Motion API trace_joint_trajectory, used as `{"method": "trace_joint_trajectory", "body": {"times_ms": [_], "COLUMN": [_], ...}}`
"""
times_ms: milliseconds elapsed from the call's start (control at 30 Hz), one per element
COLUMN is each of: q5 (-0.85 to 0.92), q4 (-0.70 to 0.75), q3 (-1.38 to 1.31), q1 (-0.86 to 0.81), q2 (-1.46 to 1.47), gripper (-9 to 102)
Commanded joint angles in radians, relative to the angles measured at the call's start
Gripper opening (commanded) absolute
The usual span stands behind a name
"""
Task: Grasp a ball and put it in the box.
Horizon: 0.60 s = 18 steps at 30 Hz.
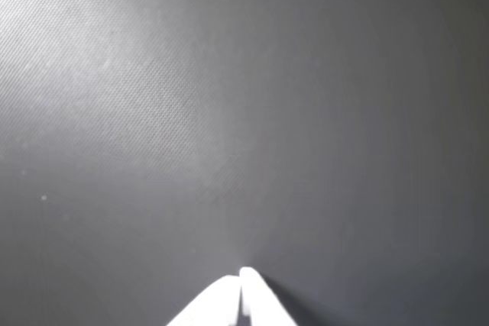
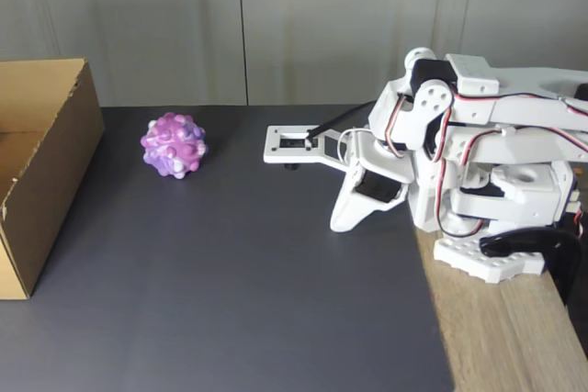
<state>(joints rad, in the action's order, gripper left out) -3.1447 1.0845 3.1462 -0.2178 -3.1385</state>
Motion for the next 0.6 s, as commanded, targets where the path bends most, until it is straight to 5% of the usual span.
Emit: {"method": "trace_joint_trajectory", "body": {"times_ms": [0,200,567], "q5": [-0.002,-0.041,-0.074], "q4": [-0.058,-0.213,-0.236], "q3": [-0.008,-0.051,-0.224], "q1": [-0.041,-0.101,-0.149], "q2": [0.009,0.009,0.124], "gripper": [0,0,0]}}
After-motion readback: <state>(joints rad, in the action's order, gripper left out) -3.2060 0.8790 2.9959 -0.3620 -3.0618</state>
